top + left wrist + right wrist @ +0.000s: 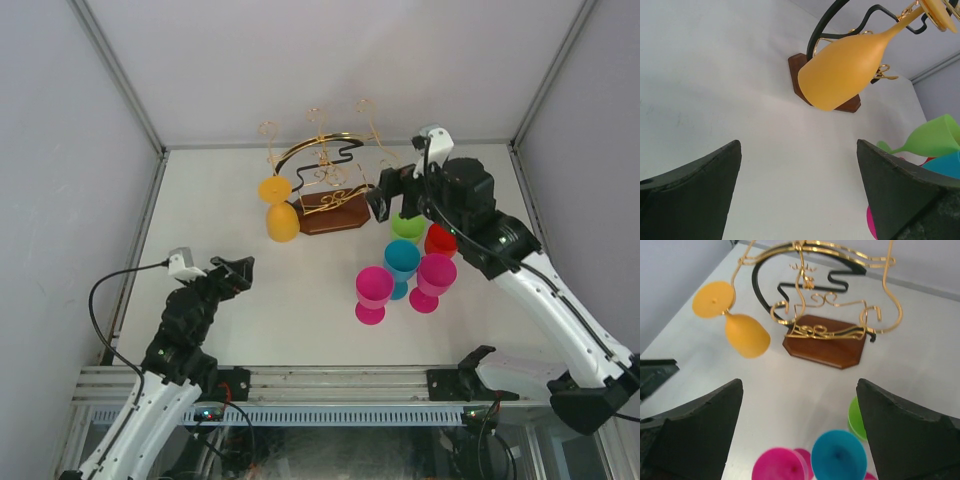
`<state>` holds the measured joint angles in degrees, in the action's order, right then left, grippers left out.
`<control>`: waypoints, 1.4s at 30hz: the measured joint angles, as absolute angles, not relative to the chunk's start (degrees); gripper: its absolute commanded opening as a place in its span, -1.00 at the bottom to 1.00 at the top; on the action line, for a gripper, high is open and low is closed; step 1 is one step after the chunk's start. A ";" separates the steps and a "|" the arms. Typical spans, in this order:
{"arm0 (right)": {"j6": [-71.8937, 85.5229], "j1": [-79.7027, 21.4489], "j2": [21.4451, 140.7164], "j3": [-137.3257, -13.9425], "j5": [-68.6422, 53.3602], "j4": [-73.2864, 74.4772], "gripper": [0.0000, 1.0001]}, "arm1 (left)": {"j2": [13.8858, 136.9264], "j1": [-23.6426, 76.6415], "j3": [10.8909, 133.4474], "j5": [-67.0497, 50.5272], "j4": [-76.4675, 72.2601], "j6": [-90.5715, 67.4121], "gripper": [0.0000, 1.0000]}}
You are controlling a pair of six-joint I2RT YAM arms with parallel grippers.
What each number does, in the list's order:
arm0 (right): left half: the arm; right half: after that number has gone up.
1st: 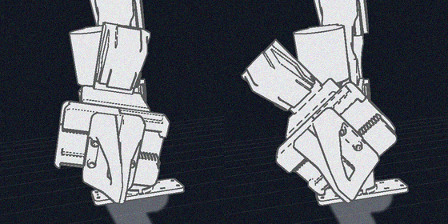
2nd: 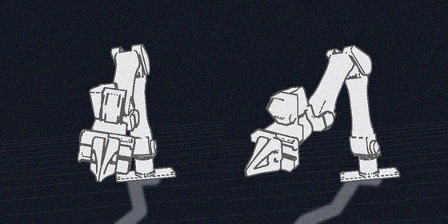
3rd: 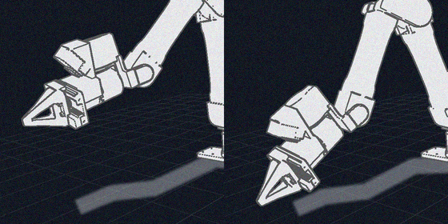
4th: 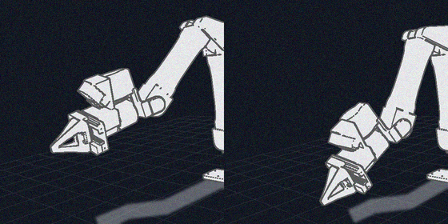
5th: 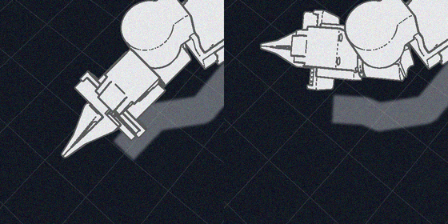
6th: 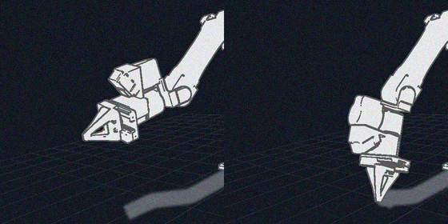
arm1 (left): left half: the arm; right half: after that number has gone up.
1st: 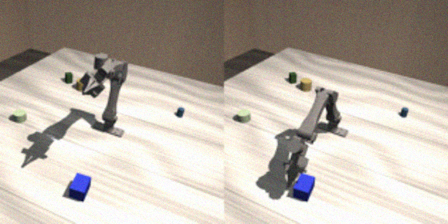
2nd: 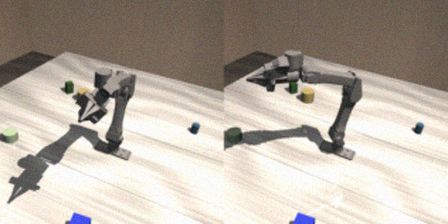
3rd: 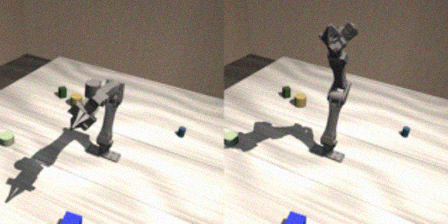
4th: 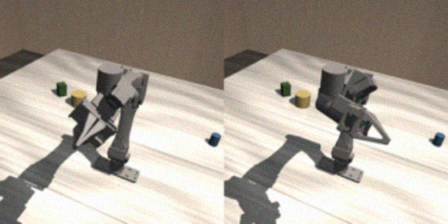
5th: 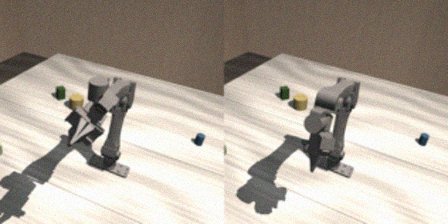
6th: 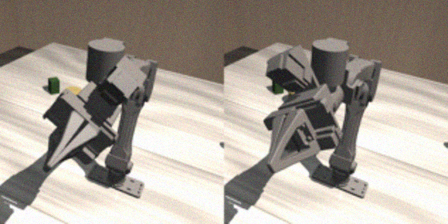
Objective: Place the wine glass upside down on the wine glass rack
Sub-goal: Move the wine rack to the center of the board.
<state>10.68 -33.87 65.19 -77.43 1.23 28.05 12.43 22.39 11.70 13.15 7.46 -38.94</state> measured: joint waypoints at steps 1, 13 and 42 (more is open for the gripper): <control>10.68 -33.80 63.88 -76.42 1.26 28.84 0.93 | 12.97 22.39 13.23 13.13 9.23 -38.94 0.99; 17.15 -32.73 54.54 -73.76 5.28 46.39 1.00 | 25.41 22.39 29.50 13.65 29.58 -39.68 0.99; 22.44 -22.17 41.98 -67.85 -2.09 57.14 1.00 | 22.87 22.39 36.34 4.01 31.09 -38.39 0.99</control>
<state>22.44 -22.17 41.98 -67.85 -2.09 57.14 22.87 22.39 36.34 4.01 31.09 -38.39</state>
